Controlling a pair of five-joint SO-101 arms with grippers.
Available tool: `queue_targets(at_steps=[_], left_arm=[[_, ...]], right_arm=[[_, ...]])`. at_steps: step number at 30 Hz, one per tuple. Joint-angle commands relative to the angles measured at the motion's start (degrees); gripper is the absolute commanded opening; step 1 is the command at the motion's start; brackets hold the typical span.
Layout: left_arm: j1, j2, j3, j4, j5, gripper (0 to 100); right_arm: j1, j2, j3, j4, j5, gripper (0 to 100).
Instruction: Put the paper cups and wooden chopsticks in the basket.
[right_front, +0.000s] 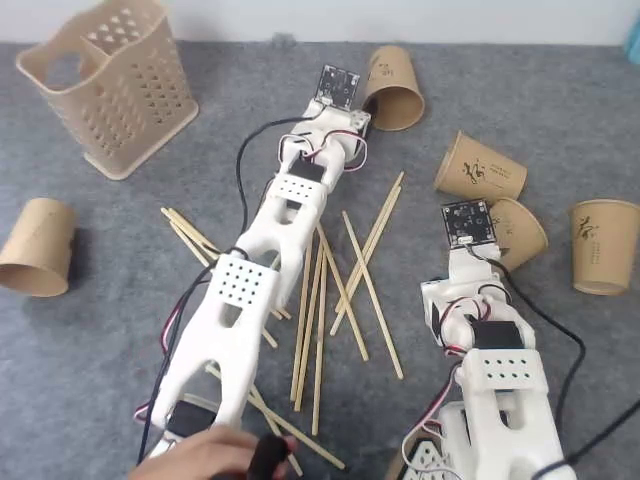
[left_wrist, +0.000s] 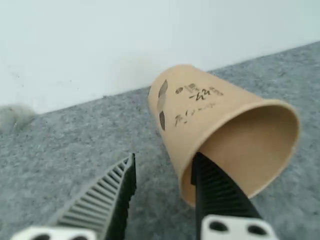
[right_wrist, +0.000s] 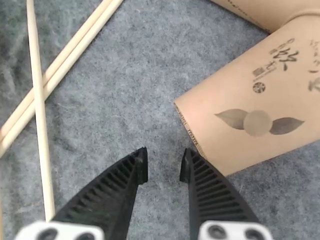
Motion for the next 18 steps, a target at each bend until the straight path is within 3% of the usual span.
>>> queue_targets(at_steps=[1,4,7,15,18], left_arm=[[-0.4,4.9,-15.4,4.0,-0.5,17],[-0.4,9.1,-21.4,5.7,-0.5,13],[-0.4,11.3,-23.2,5.2,-0.5,0],[-1.6,11.4,-23.7,6.3,-0.4,1],[-2.2,11.6,-30.8,17.3,-0.1,1]], right_arm=[[-0.6,-1.4,-0.2,0.1,0.8,11.9],[-0.6,-1.4,-0.2,0.1,0.8,11.7],[-0.6,-1.4,-0.2,0.1,0.8,11.5],[-0.5,-1.3,-0.2,-0.4,0.8,11.5],[-0.5,-1.7,-0.2,-0.5,0.8,11.5]])
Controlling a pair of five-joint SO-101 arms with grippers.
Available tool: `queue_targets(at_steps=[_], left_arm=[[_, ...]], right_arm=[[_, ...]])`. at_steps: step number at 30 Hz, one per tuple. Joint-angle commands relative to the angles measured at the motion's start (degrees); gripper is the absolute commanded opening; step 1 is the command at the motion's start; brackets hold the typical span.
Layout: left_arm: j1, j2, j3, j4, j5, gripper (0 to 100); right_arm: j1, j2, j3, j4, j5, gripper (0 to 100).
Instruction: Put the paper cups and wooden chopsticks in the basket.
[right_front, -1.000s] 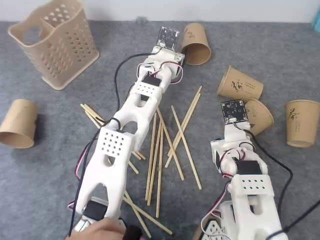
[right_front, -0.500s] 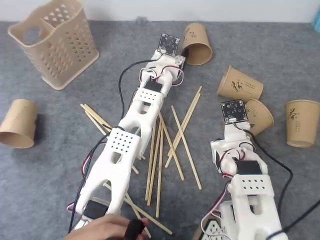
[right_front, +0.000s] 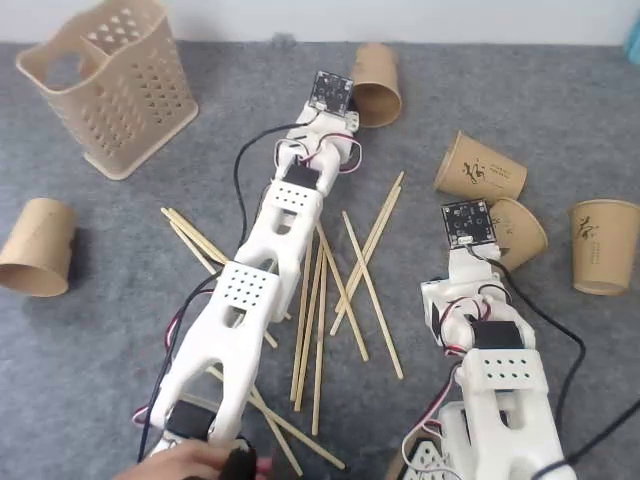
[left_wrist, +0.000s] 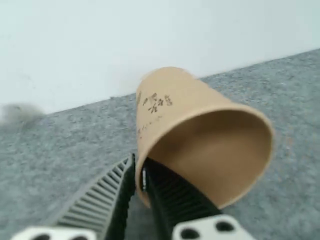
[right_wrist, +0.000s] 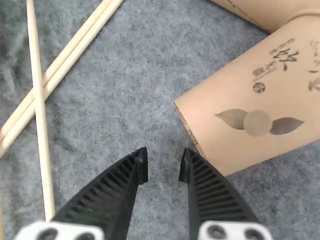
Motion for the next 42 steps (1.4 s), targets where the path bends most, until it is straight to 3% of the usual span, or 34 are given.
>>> queue_targets(at_steps=[1,2,12,18,21,32,42], left_arm=[[-1.5,-1.0,-13.7,15.7,-0.1,1],[-1.6,-0.9,-17.8,20.9,-0.1,1],[-3.1,-17.2,-17.4,58.3,-0.5,1],[-3.3,-25.7,-17.4,75.6,-1.0,1],[-3.2,-28.6,-17.4,82.7,-4.5,1],[-7.8,-35.2,-13.1,83.1,-1.8,1],[-7.6,-57.0,24.0,82.6,1.3,1]], right_arm=[[-0.4,-1.7,-0.2,-0.5,0.8,11.5],[-0.4,-1.7,-0.2,-0.5,0.8,11.5],[-0.5,-1.7,1.3,-4.4,0.8,11.5],[-0.5,-1.7,1.3,-4.4,0.8,11.5],[-0.5,-1.7,1.3,-4.4,0.8,11.5],[-0.3,-1.7,1.4,-4.4,0.8,11.5],[-0.4,-1.7,1.4,-4.4,0.8,11.5]])
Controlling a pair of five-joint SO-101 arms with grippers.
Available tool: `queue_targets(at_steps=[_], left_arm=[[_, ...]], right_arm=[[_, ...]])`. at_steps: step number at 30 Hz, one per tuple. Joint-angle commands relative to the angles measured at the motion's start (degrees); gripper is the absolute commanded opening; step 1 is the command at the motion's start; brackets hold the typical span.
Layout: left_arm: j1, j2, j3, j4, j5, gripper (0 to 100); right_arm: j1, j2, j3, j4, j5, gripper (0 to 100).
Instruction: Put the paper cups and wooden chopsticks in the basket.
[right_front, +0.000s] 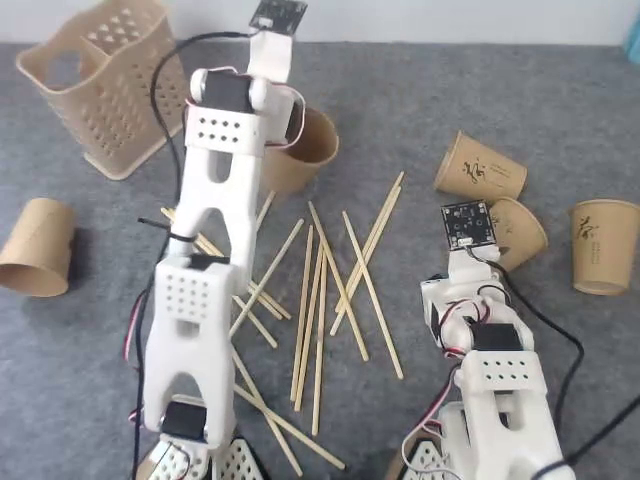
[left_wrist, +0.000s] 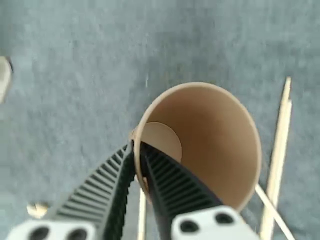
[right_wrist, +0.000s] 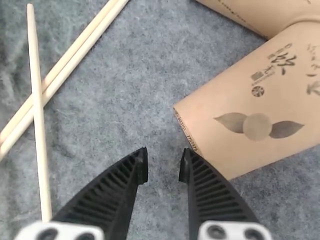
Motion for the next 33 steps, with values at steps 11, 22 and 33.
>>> queue_targets(at_steps=[11,22,33], left_arm=[[-1.4,-39.4,50.6,-3.3,7.1,1],[-8.4,-77.0,102.5,-29.4,0.5,1],[-26.5,-121.2,148.0,-55.1,-17.9,1]], right_arm=[[-0.3,-1.7,-0.2,-1.0,0.8,11.5],[-0.1,-1.7,-0.2,-0.7,0.8,11.5],[-0.4,-1.6,-0.2,-0.7,0.8,11.5]])
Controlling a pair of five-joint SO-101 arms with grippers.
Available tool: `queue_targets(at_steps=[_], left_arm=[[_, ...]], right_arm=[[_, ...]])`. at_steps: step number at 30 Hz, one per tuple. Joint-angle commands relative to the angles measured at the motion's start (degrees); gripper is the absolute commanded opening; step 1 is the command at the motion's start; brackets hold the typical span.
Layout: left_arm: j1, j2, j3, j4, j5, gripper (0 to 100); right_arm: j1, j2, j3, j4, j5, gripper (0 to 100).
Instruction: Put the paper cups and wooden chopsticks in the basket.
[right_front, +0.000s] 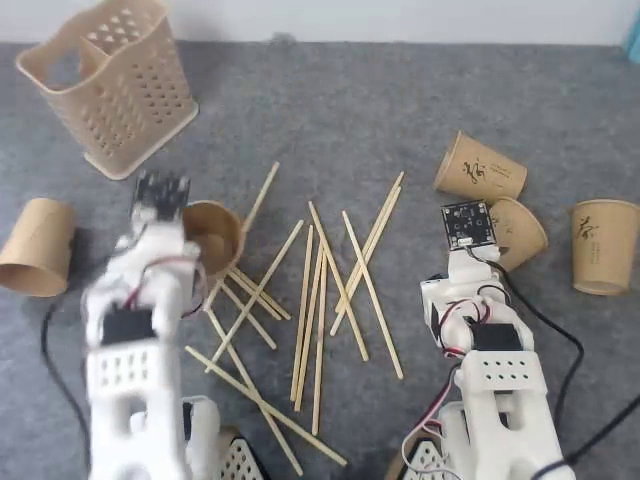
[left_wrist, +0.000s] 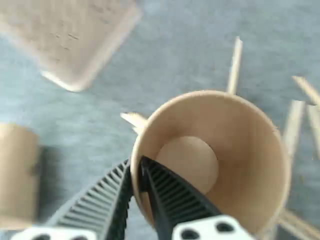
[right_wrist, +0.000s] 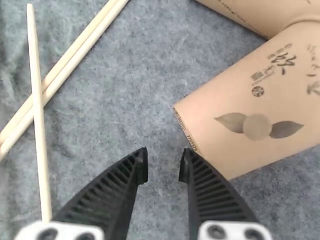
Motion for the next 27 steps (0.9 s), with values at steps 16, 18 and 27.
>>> queue_targets(at_steps=[16,18,27], left_arm=[[-10.6,-46.9,11.6,26.5,-4.8,25],[-10.6,-45.8,7.9,28.4,-4.7,25],[-10.7,-25.0,-13.6,29.1,-4.5,25]], right_arm=[[-0.4,-1.3,-0.2,-0.7,0.8,11.5],[-0.4,-1.3,-0.2,-0.7,0.8,11.5],[-0.4,-1.2,-0.1,-0.7,0.8,11.5]])
